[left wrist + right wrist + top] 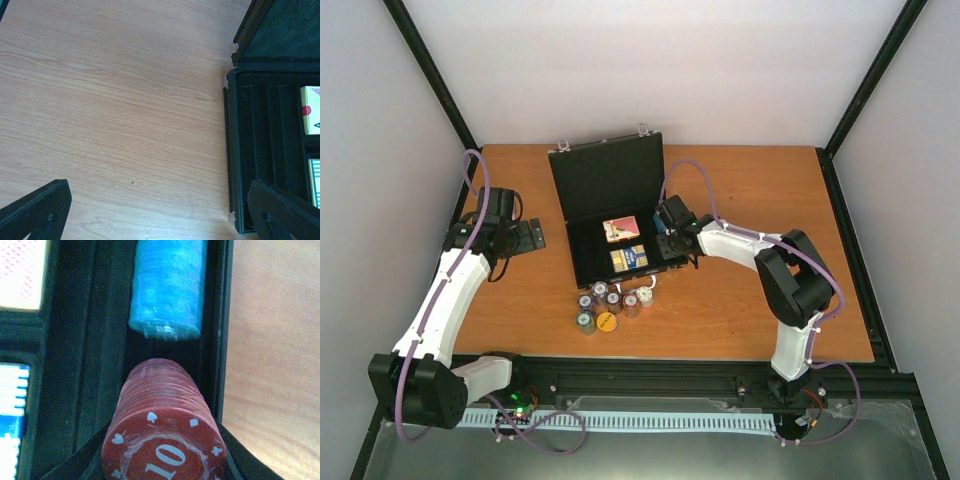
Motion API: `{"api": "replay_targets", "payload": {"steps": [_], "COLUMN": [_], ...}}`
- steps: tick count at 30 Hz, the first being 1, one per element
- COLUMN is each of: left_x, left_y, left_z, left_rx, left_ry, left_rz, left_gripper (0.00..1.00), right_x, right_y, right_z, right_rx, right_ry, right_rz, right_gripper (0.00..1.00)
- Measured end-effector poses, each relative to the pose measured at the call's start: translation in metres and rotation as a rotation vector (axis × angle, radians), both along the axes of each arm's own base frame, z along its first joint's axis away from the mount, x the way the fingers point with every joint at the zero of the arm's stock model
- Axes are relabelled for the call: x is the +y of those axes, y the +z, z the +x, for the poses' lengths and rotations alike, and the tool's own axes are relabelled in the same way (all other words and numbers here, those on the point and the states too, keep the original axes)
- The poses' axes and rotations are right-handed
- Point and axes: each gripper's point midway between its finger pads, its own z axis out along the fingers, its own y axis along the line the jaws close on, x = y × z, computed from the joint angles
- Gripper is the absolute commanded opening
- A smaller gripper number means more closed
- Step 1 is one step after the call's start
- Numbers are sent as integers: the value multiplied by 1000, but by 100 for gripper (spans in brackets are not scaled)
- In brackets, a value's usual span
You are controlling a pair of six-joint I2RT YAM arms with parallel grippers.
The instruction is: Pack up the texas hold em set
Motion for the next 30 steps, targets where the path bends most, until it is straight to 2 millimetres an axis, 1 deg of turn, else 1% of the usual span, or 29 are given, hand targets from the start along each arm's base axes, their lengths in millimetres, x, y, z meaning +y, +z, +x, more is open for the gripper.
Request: {"api": "replay_targets", "payload": {"steps": [1, 5, 10, 11, 14, 19, 22, 23, 28, 30], "left_x": [0, 0, 0, 0, 0, 0, 0, 0, 0, 0], "left_y": [0, -1, -3, -3, -3, -4, -6, -7, -8, -8], "left_z": [0, -1, -2, -2, -2, -3, -4, -4, -5, -5], "left_rx": [0, 2, 7, 7, 7, 11, 17, 18, 20, 20], "left_ry": [0, 0, -1, -1, -1, -1, -1, -2, -2, -2], "left_rz": [0, 0, 1, 1, 1, 2, 2, 2, 1, 1], "left_gripper": [100, 100, 100, 100, 100, 100, 100, 100, 100, 100], "right_x": [-2, 1, 4, 4, 4, 3, 4, 2, -8, -12], "right_y": [-6, -4, -4, -4, -5, -7, -6, -6, -4, 0], "right_z": [2, 17, 31, 33, 38, 40, 38, 35, 21, 17], "right_rx": [7, -30, -84, -92, -119, -142, -152, -152, -122, -112], "right_ry": [-2, -17, -35, -38, -57, -81, -87, -82, -84, -81], "right_rz": [-9, 6, 12, 12, 20, 31, 48, 48, 33, 26], "right_gripper": [12, 11, 12, 14, 29, 64, 78, 80, 81, 83]}}
